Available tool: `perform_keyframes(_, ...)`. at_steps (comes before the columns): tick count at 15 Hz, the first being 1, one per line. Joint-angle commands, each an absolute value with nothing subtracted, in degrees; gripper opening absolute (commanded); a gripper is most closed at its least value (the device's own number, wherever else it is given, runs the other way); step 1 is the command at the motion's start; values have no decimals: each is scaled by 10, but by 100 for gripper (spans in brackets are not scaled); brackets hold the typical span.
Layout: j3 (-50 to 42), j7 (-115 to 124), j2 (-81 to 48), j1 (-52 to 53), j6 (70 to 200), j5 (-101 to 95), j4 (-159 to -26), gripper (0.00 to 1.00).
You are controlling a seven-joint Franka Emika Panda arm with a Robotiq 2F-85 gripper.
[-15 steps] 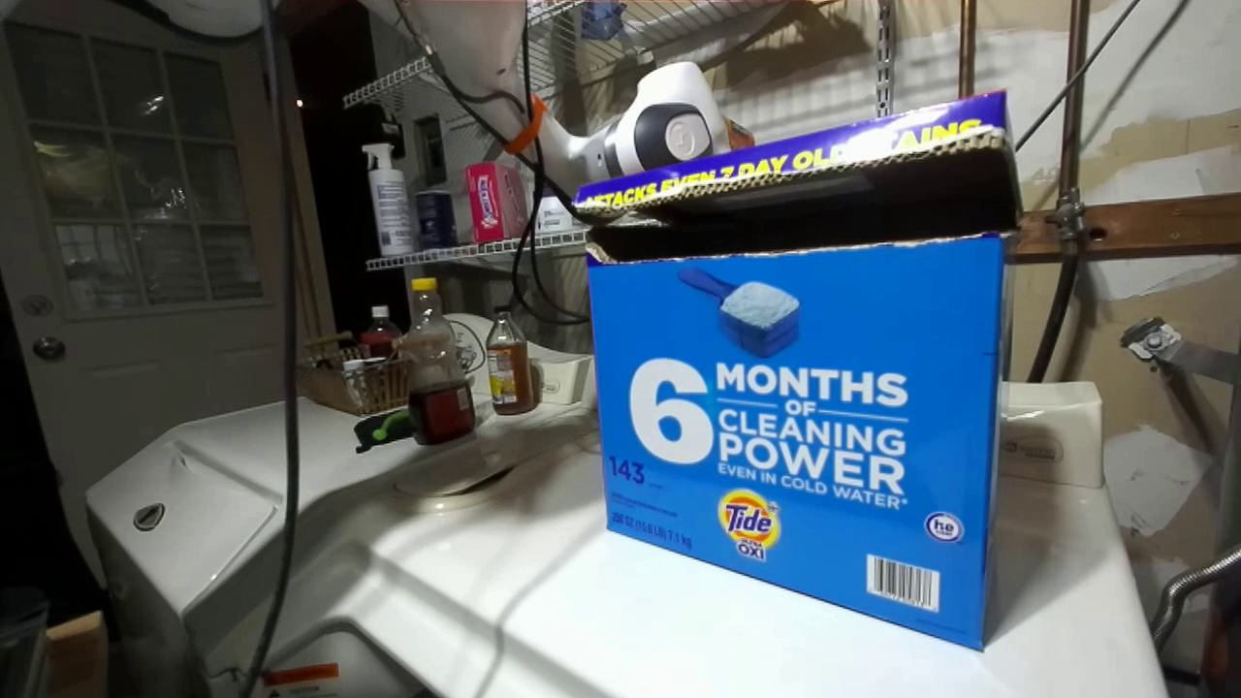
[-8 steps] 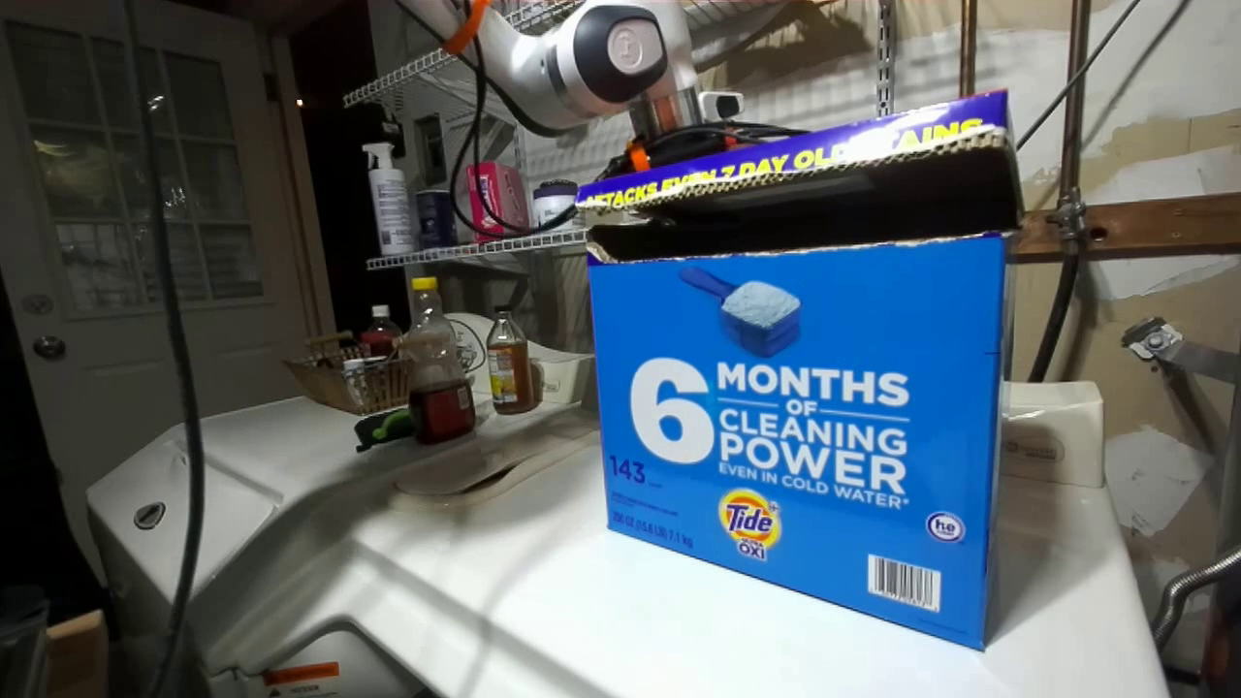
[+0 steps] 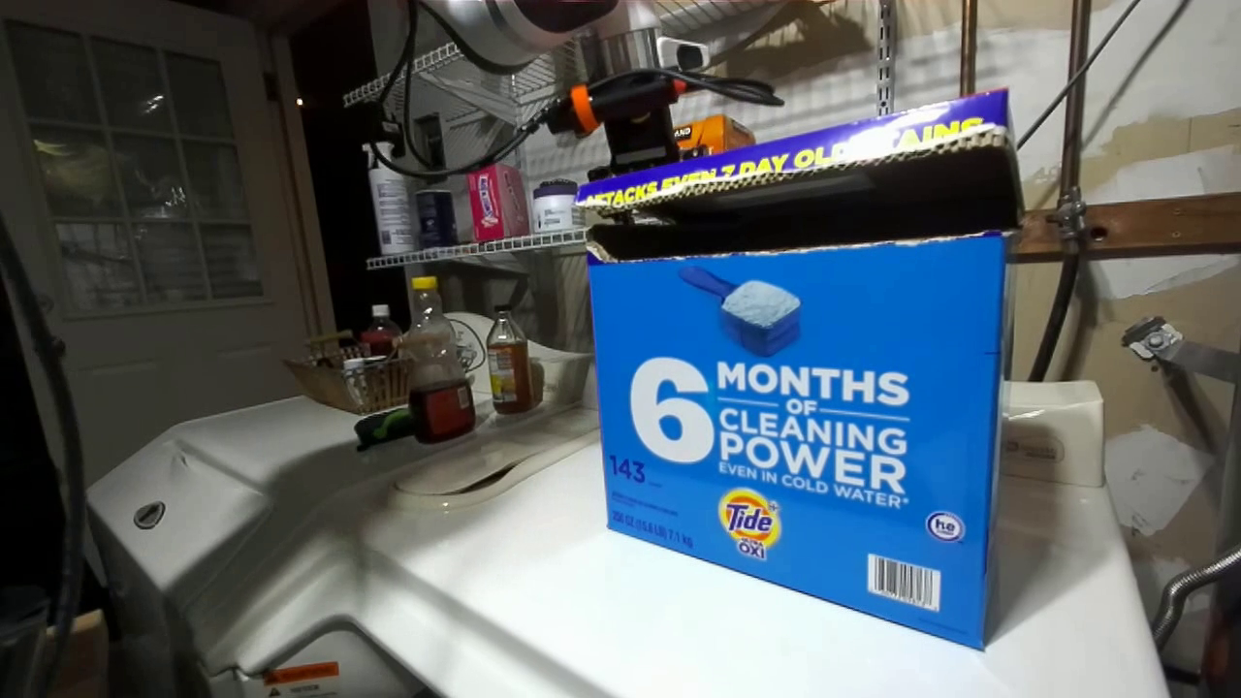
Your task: Press the button on the washer
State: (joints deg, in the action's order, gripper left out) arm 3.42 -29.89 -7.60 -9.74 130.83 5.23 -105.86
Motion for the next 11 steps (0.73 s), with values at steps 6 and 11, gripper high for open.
perform_keyframes(6, -25, -334, 182, -48, 1266, 91, -1215, 100)
perform_keyframes(11, -37, -301, 129, -33, 1257, 65, -1162, 100)
